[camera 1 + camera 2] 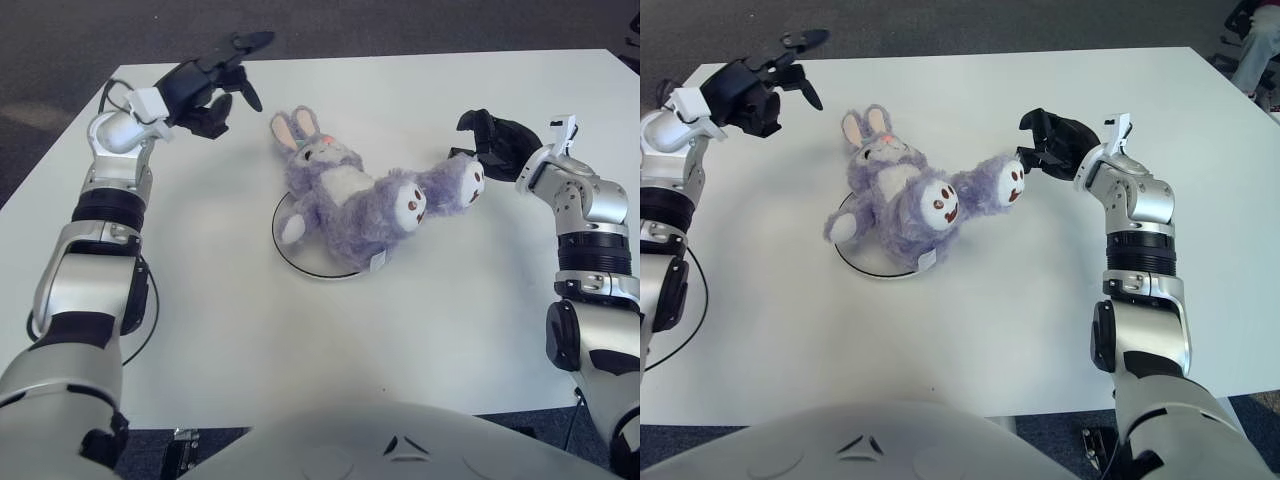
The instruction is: Put the doll into the plate.
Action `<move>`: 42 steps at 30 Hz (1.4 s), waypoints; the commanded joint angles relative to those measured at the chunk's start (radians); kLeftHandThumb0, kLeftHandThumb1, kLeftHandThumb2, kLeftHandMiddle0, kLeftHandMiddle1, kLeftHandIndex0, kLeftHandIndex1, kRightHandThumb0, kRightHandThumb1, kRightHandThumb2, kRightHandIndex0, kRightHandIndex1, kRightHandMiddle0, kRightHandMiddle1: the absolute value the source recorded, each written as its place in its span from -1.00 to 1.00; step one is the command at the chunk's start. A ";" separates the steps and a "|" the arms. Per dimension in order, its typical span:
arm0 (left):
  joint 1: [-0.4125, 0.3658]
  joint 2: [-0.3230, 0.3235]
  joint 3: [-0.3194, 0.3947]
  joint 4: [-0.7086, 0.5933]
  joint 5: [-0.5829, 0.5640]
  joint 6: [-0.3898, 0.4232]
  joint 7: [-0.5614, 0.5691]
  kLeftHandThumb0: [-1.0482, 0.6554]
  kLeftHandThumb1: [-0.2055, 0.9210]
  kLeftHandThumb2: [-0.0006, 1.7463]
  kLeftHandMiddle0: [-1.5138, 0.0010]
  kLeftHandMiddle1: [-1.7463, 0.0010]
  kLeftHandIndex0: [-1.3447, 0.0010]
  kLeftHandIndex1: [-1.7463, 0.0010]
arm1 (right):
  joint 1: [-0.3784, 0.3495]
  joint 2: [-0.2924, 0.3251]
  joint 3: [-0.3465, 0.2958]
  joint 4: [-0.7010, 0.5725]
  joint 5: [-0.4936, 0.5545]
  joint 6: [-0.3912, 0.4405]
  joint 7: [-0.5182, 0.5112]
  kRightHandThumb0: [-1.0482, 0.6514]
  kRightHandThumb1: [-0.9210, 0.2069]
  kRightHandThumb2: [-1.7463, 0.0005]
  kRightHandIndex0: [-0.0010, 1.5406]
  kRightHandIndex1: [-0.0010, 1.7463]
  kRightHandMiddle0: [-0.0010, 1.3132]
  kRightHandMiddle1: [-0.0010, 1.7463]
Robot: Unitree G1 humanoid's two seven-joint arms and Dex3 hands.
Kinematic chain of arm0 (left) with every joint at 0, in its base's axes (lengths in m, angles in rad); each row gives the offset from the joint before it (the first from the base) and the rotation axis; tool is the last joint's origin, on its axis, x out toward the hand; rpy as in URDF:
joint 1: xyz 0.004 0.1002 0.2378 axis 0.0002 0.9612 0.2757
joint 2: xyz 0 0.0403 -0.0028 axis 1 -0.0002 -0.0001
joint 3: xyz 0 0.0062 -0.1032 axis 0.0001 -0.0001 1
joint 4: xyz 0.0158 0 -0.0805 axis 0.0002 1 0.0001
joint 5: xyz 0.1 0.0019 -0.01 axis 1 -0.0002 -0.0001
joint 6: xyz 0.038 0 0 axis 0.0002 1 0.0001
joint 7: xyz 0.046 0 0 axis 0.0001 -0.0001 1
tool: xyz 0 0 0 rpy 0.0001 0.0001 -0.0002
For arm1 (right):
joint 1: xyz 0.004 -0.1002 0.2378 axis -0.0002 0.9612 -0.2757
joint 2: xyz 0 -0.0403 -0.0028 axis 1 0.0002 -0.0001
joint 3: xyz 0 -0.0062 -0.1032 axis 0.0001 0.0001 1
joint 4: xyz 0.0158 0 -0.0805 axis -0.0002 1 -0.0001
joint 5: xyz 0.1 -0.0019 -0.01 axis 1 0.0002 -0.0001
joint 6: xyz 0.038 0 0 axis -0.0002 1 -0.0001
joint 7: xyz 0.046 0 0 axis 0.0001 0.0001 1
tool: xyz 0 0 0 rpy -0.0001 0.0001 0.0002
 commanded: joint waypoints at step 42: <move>0.331 -0.461 0.185 0.035 0.135 0.137 0.688 -0.24 0.45 0.08 -0.52 -1.00 0.42 -1.00 | 0.211 0.295 -0.089 0.460 -0.265 -1.028 -0.603 -0.33 0.06 -0.50 0.63 1.00 -0.07 1.00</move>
